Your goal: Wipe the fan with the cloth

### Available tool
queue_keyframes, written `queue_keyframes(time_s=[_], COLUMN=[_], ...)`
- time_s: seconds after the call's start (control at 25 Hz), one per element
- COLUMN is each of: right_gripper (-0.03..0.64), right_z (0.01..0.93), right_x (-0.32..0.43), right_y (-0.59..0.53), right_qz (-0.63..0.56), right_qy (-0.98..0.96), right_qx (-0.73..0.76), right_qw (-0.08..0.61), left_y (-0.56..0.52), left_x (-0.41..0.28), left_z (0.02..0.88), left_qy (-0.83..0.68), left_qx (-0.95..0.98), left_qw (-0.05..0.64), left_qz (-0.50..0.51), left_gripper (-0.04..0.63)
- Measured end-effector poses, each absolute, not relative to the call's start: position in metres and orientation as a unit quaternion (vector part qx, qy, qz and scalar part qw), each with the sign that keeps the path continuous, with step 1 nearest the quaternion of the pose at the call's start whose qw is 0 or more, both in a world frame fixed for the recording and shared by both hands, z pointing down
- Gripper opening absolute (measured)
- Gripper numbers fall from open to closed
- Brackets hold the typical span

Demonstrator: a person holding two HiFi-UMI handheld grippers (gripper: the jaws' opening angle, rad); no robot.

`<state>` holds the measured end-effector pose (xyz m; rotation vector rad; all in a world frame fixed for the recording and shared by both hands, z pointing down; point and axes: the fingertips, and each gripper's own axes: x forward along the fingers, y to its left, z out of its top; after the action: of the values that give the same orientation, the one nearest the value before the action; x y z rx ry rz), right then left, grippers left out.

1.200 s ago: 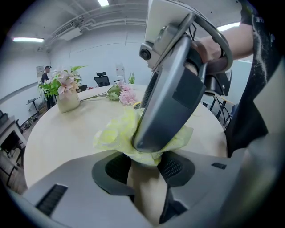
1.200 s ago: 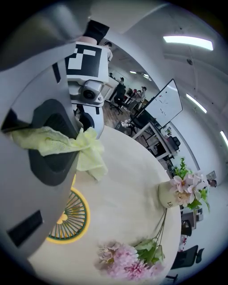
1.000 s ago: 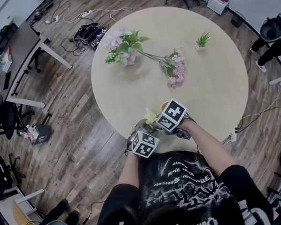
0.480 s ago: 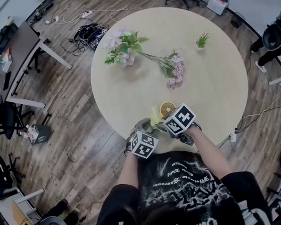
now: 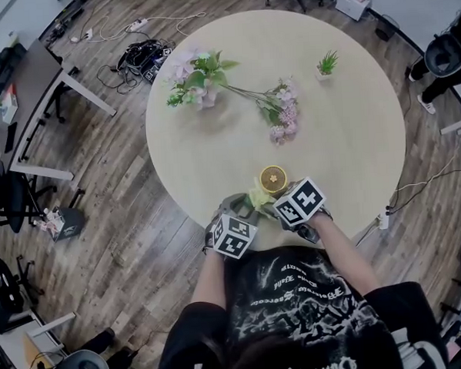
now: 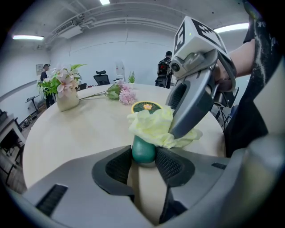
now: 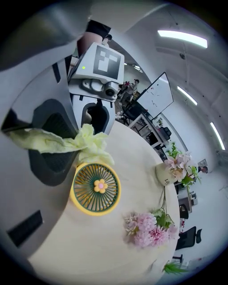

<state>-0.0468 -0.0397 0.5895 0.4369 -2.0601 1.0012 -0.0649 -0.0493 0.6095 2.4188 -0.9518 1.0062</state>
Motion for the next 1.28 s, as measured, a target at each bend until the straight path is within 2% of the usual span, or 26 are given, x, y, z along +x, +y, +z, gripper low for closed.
queue_keyframes(time_s=[0.52,0.68,0.92,1.28], right_gripper=[0.051,0.051,0.051,0.050], right_z=[0.606,0.606,0.606,0.605], right_x=[-0.042,-0.035,-0.028,-0.013], right_y=[-0.043,-0.047,-0.053,-0.068], right_qz=[0.384,0.416,0.425,0.498], right_qy=[-0.804,-0.789,-0.782,-0.733], right_qx=[0.276,0.328,0.358,0.433], right_qw=[0.360,0.311,0.282,0.163], left_y=[-0.051,-0.051,-0.051,-0.051], left_x=[-0.066,-0.066,-0.064,-0.064], left_z=[0.610,0.610,0.611,0.612], left_qy=[-0.308,-0.302,-0.290,-0.282], left_qx=[0.854,0.852,0.851,0.850], left_qw=[0.190,0.191,0.184,0.177], left_qz=[0.373,0.382,0.398,0.409], left_gripper=[0.183,0.181,0.179,0.179])
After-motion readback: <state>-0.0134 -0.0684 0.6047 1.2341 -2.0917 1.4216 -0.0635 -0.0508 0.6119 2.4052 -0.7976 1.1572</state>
